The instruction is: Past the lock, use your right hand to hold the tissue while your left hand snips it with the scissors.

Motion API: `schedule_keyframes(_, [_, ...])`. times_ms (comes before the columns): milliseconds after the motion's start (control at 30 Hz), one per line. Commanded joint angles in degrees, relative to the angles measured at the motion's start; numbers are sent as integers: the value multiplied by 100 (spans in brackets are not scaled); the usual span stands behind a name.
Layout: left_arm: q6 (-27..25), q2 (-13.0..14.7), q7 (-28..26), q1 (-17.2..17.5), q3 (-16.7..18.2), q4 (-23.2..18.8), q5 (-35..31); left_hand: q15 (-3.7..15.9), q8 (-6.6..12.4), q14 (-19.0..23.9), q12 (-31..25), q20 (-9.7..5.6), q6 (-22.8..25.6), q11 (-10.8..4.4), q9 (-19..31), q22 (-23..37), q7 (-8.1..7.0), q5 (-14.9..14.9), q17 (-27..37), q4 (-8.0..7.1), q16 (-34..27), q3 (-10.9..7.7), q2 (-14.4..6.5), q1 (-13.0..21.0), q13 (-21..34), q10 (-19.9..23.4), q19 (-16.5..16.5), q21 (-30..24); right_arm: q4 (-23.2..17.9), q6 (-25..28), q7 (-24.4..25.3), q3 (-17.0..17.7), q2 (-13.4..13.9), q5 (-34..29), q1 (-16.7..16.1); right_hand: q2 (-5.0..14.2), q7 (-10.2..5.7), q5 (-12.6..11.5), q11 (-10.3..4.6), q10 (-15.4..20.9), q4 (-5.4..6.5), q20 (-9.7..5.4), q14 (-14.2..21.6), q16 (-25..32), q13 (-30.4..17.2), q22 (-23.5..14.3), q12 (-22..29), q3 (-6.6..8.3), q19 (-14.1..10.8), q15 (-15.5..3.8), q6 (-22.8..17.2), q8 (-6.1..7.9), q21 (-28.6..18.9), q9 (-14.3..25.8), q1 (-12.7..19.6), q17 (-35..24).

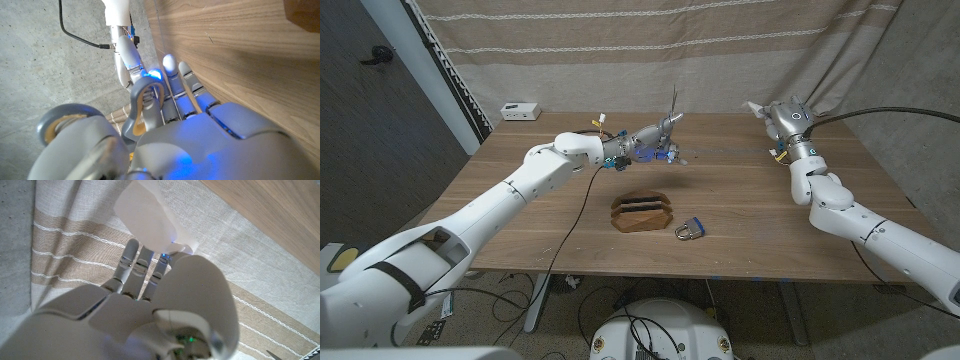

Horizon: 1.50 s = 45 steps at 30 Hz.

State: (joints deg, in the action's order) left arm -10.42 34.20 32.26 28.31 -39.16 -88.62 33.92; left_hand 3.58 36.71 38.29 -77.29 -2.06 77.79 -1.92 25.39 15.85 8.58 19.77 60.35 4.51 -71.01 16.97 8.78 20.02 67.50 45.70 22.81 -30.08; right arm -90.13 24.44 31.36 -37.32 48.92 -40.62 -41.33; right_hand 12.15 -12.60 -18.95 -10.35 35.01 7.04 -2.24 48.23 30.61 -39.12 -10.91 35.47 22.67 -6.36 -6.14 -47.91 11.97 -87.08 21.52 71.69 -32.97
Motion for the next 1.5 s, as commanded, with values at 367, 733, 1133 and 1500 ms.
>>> schedule_keyframes(367, [25, 5, 1, -33, -54, -54, -132, 472, 77, 45, -1358, -9, 145, -382, 16, 17, 173, 63, 26, 194, -56, 262, 22, 23, 402, 422, 52, 11, -131, -362, 111, 48, 107, -198, 21, 34, -6, 18, -53, -251, 74, -855, -171, 208, -387, -62, 148, 197, 104, -715, -131, -23, -30, -140, 45, -158])
schedule_keyframes(733, [-52, -58, 325, -230, -212, 88, -181, 481, 96, 45, -1359, -12, 131, -402, 39, 13, 167, 72, 32, 203, -62, 256, 16, 55, 403, 413, 52, 21, -106, -689, 265, 22, 194, -506, 140, 31, -5, 43, -34, -276, 81, -858, -227, 281, -413, -67, 147, 228, 116, -715, -144, -31, -44, -193, 37, -208])
schedule_keyframes(1133, [24, -230, 729, -370, -259, 397, -44, 472, 80, 43, -1363, -8, 142, -388, -8, 14, 167, 83, 14, 206, -49, 257, 17, 72, 403, 417, 53, 28, -60, -1003, 286, -4, 266, -760, 251, 29, -4, 71, -28, -329, 71, -859, -287, 349, -447, -79, 139, 246, 167, -714, -152, -37, -67, -243, 36, -252])
schedule_keyframes(1500, [187, -448, 1017, -508, -276, 780, 37, 483, 91, 45, -1363, -12, 149, -390, -4, 15, 162, 89, 45, 207, -69, 257, 16, 80, 404, 419, 55, 31, -270, -1126, 134, 58, 465, -970, 128, 42, -1, 104, -21, -415, 72, -863, -369, 421, -516, -104, 138, 265, 234, -706, -135, -51, -114, -293, 36, -300])
